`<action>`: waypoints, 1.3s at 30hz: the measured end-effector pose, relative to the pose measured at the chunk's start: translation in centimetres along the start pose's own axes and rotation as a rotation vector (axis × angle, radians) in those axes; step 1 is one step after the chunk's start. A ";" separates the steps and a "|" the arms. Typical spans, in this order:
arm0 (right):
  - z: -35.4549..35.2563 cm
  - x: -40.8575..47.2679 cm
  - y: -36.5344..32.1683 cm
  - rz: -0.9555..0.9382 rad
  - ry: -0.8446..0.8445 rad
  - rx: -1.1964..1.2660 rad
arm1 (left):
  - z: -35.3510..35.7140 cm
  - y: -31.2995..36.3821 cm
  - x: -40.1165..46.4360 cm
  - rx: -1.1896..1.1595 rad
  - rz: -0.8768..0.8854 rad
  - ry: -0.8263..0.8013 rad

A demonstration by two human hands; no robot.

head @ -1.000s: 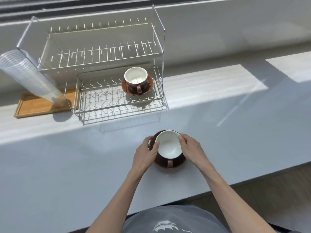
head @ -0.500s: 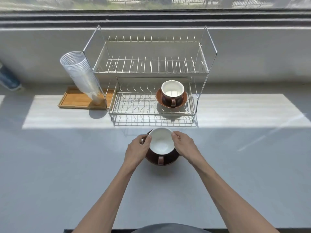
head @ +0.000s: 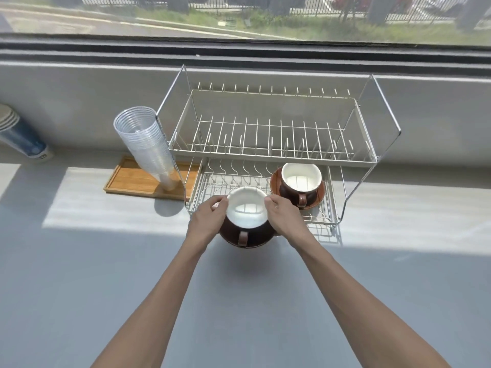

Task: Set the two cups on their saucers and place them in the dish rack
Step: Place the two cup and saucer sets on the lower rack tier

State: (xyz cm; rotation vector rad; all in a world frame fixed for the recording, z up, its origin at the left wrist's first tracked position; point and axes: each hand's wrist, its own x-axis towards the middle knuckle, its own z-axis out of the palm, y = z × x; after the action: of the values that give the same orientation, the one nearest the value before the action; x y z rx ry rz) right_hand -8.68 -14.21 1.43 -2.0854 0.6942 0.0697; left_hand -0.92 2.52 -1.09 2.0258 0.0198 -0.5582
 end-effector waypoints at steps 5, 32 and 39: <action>0.9 4.6 -1.8 0.057 0.014 0.000 | -0.5 2.0 4.7 -0.053 -0.004 0.042; 3.0 11.2 -3.2 0.061 -0.016 -0.081 | -0.2 2.3 10.9 -0.100 -0.099 0.062; 1.8 9.6 -3.5 0.070 -0.057 -0.202 | -1.0 2.9 8.3 0.032 -0.016 0.005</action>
State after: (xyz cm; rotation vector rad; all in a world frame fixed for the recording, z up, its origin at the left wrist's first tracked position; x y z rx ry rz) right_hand 1.49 -15.58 0.11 -2.2419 0.7516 0.2463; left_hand 7.63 0.09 -1.54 2.0599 0.0308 -0.5670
